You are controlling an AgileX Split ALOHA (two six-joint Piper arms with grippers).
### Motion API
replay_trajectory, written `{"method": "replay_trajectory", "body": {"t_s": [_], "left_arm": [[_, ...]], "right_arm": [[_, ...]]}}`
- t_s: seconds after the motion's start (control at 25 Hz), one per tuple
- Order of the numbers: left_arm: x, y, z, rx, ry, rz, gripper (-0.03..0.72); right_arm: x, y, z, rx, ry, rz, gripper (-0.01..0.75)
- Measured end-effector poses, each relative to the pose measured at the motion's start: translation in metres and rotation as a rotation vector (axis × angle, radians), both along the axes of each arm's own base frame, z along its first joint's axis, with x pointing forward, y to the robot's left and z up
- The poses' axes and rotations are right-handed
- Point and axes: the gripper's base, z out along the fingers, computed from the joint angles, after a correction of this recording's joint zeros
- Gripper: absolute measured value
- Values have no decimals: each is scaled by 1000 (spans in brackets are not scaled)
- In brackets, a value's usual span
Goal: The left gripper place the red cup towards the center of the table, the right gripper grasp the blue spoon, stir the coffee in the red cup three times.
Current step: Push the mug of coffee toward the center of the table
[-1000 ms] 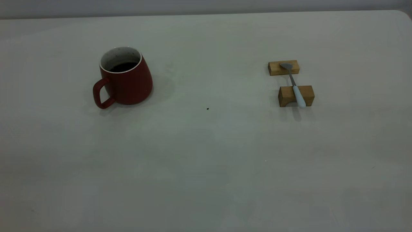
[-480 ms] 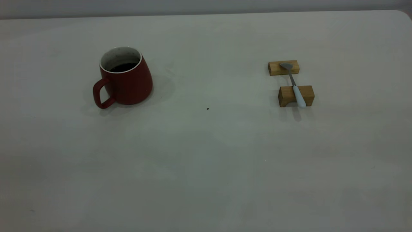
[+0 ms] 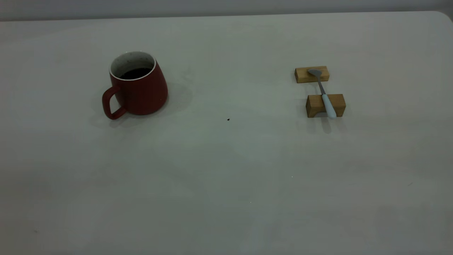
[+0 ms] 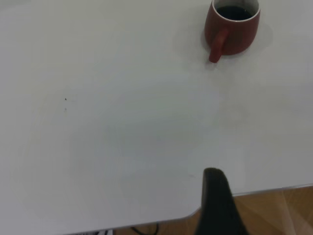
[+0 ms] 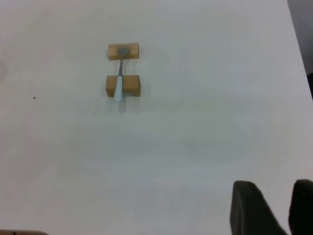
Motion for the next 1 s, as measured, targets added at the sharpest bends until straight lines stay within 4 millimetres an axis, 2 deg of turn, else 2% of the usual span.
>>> {"method": "replay_trajectory", "body": {"t_s": [0.2, 0.36, 0.64, 0.8, 1.0], "left_arm": [[5, 1, 6, -40, 29, 46, 551], [30, 2, 20, -53, 146, 76, 551], [112, 2, 31, -35, 295, 73, 551], [165, 2, 21, 2, 422, 35, 551], [231, 1, -5, 34, 570, -35, 551]], "right_arm": [[0, 0, 0, 0, 0, 0, 237], [0, 0, 0, 0, 0, 0, 237], [0, 0, 0, 0, 0, 0, 237], [0, 0, 0, 0, 0, 0, 237], [0, 0, 0, 0, 0, 0, 237]]}}
